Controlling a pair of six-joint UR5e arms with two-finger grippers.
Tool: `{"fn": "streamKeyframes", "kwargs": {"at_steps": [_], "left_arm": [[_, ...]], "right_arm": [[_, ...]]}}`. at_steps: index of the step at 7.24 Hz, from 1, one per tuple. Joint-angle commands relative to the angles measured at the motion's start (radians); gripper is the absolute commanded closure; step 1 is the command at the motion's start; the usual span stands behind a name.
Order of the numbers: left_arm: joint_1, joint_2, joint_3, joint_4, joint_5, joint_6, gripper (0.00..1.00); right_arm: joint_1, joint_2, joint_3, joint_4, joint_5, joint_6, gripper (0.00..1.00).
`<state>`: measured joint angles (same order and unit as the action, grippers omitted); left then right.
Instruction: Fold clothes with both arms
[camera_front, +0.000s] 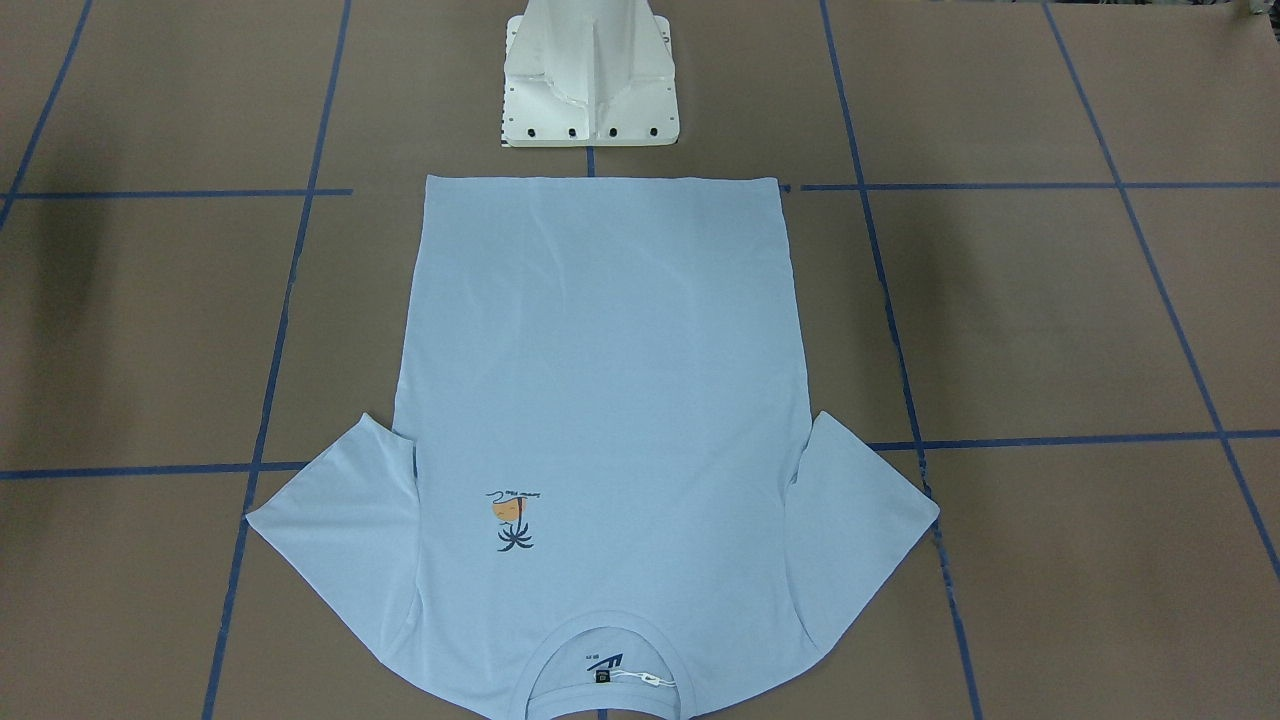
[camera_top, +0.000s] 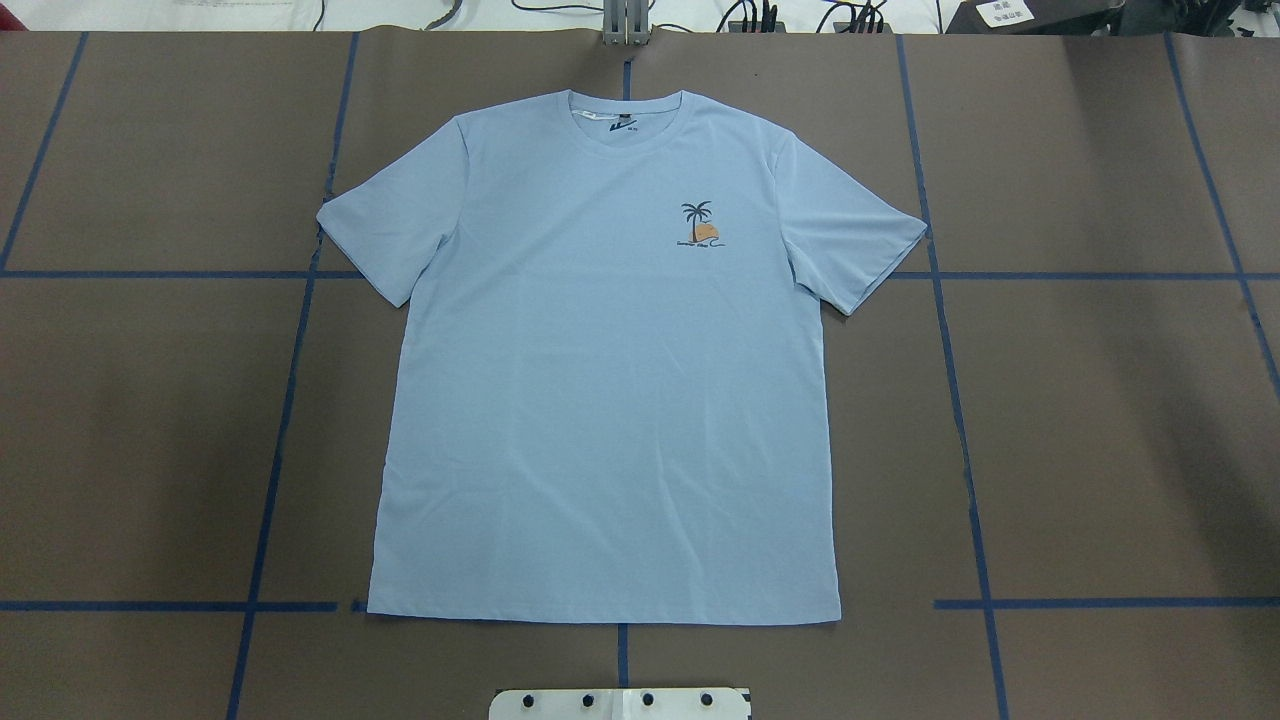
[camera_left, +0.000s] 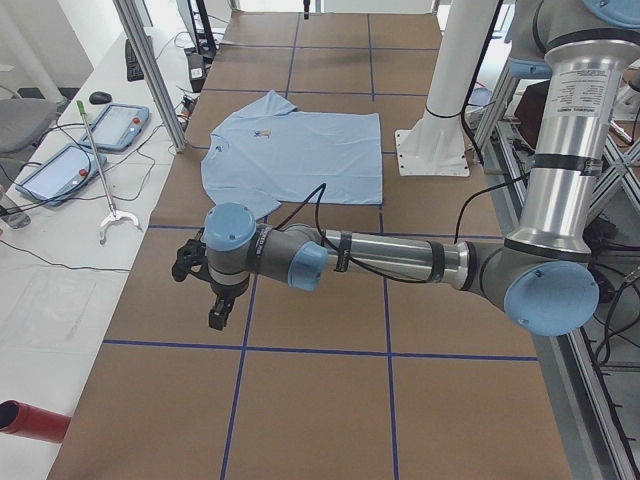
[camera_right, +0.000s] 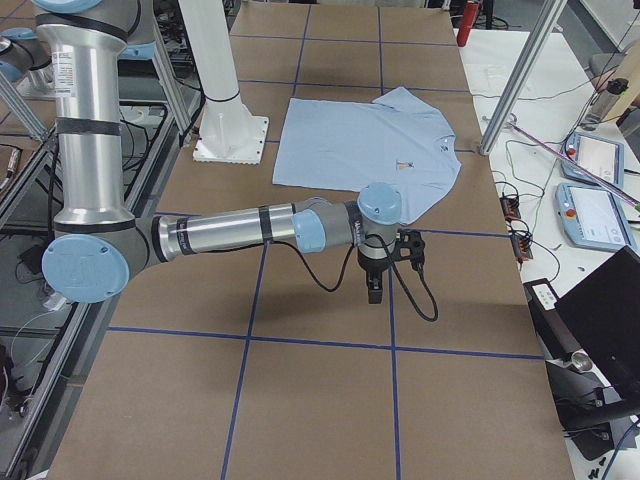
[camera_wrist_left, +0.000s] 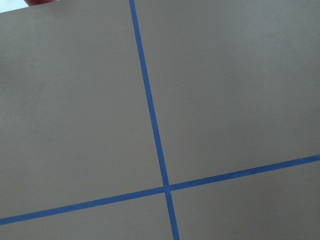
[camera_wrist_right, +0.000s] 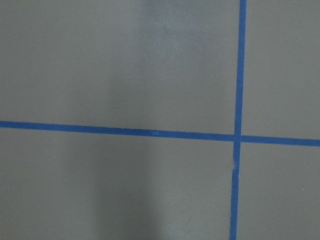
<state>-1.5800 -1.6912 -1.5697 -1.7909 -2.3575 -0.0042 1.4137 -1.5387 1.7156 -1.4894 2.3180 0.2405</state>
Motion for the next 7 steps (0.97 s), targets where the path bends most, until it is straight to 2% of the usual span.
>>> {"fn": "streamKeyframes", "kwargs": {"at_steps": [1,3,4,5,6,7], "left_arm": [[0.002,0.002,-0.050,0.004,-0.011,-0.003,0.00],[0.002,0.019,-0.070,-0.001,-0.003,-0.007,0.00],[0.003,0.048,-0.079,-0.008,-0.012,-0.003,0.00],[0.003,0.051,-0.079,-0.010,-0.015,-0.003,0.00],[0.015,0.050,-0.081,-0.013,-0.043,0.000,0.00],[0.043,0.051,-0.079,-0.036,-0.074,-0.008,0.00]], "right_arm": [[-0.002,0.070,-0.068,0.020,0.003,0.003,0.00],[-0.009,0.075,-0.076,0.043,0.011,0.003,0.00],[-0.024,0.074,-0.074,0.090,0.044,0.003,0.00],[-0.086,0.074,-0.074,0.157,0.057,0.105,0.00],[-0.230,0.097,-0.085,0.301,0.022,0.322,0.00],[-0.366,0.118,-0.109,0.454,-0.097,0.581,0.00]]}}
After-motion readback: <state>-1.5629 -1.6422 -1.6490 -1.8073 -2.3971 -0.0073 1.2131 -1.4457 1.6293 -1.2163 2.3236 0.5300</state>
